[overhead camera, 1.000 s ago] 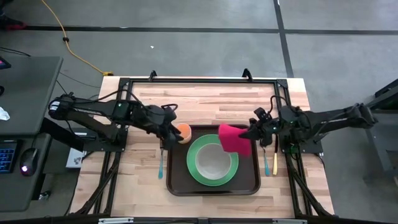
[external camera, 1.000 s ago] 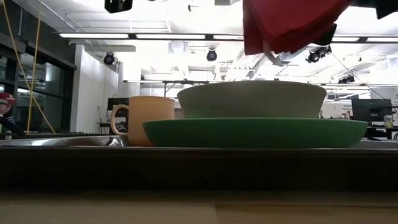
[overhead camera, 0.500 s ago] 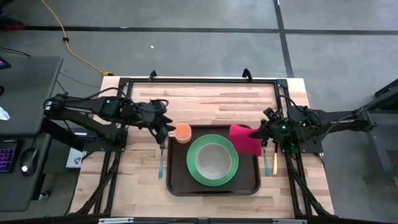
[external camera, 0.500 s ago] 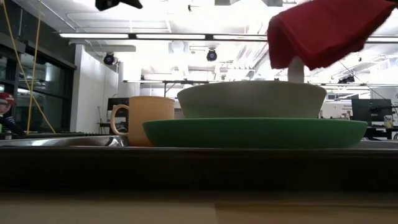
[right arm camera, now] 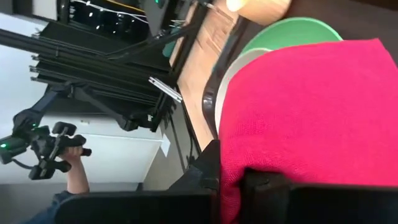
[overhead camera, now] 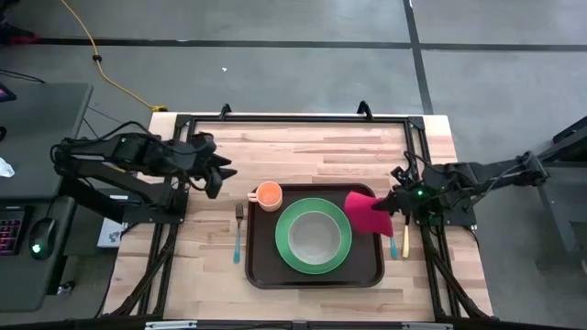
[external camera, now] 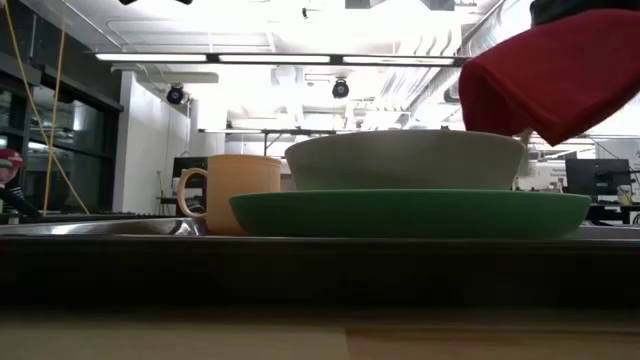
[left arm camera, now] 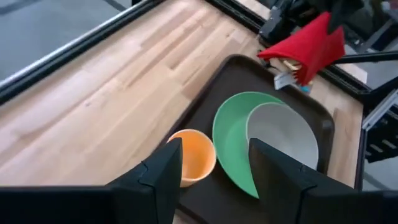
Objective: Set up tray
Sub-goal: Put the red table napkin beside the plate on the brown serving tray
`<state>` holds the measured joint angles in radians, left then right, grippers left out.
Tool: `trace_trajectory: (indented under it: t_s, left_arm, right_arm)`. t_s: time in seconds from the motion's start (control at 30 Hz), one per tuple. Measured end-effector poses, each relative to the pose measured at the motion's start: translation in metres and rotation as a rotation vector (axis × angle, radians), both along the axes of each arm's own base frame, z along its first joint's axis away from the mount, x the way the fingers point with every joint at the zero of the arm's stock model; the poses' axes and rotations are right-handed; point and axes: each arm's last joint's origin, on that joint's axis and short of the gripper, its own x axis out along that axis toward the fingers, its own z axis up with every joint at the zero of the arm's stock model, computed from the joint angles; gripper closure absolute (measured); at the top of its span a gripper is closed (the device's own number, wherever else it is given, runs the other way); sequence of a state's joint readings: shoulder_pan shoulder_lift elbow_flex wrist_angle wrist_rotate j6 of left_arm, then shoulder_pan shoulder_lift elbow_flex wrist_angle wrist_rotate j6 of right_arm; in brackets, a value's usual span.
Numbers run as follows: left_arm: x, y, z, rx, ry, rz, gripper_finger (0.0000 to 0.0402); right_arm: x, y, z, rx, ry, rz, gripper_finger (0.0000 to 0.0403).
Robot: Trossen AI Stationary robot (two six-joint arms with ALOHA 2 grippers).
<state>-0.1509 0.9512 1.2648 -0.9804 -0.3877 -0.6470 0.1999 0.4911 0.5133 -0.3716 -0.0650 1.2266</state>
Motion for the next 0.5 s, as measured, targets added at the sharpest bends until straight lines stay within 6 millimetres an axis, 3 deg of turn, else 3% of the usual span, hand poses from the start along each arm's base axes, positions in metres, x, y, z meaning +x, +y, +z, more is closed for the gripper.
trace_trajectory:
  t_s: [0.3,0.5]
  left_arm:
    - [-0.024,0.004,0.006,0.023,-0.023,0.012,0.019]
    - [-0.034,0.006,0.006,0.033,-0.016,0.007,0.019]
  right_arm:
    - [-0.003,0.011,-0.005,0.099,0.064,-0.028,0.0403]
    - [0.0,0.019,-0.021,0.199,0.074,-0.044,0.0403]
